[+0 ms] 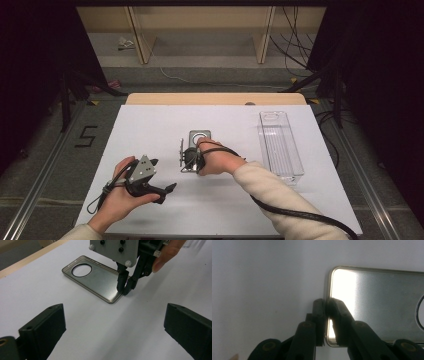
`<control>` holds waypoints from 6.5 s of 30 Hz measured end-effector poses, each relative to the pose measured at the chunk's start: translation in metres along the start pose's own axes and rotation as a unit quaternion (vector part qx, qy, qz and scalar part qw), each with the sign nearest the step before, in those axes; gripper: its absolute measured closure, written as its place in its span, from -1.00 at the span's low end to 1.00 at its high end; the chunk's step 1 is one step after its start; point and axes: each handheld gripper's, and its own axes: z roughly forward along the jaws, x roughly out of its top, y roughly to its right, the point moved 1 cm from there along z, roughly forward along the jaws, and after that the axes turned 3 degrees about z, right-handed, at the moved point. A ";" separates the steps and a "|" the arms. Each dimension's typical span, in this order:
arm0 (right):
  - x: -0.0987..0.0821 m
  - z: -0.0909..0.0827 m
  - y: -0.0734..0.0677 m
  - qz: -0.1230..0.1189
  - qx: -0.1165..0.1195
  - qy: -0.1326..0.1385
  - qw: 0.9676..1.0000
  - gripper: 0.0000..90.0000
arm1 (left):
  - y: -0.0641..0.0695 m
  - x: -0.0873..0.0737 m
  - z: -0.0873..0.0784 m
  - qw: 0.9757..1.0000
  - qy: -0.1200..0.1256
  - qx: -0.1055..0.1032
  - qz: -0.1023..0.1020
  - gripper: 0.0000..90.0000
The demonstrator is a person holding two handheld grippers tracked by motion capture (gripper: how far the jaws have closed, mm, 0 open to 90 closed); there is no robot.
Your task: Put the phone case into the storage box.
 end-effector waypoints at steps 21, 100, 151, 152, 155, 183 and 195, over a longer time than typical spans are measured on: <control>-0.001 0.000 -0.005 0.001 -0.018 0.000 1.000 0.98 | 0.000 0.000 0.000 1.000 0.000 0.001 0.000 -0.92; -0.097 -0.053 -0.085 0.024 -0.152 0.261 0.953 0.99 | -0.032 0.075 0.053 0.995 0.006 0.031 -0.098 -0.47; -0.093 -0.041 -0.090 0.001 -0.153 0.231 0.961 0.99 | -0.039 0.123 0.095 0.964 -0.027 -0.050 -0.261 0.71; -0.093 -0.040 -0.090 0.000 -0.150 0.228 0.962 0.99 | -0.039 0.123 0.095 0.963 -0.025 -0.052 -0.264 0.73; -0.091 -0.038 -0.090 -0.001 -0.152 0.223 0.963 0.99 | -0.037 0.124 0.093 0.962 -0.015 -0.057 -0.267 0.78; -0.096 -0.046 -0.079 0.089 -0.137 0.293 0.942 0.20 | -0.032 0.107 0.071 0.971 0.070 -0.041 -0.226 0.85; -0.116 -0.059 -0.067 0.188 -0.106 0.382 0.899 -0.24 | -0.035 0.090 0.054 0.971 0.122 -0.023 -0.206 0.85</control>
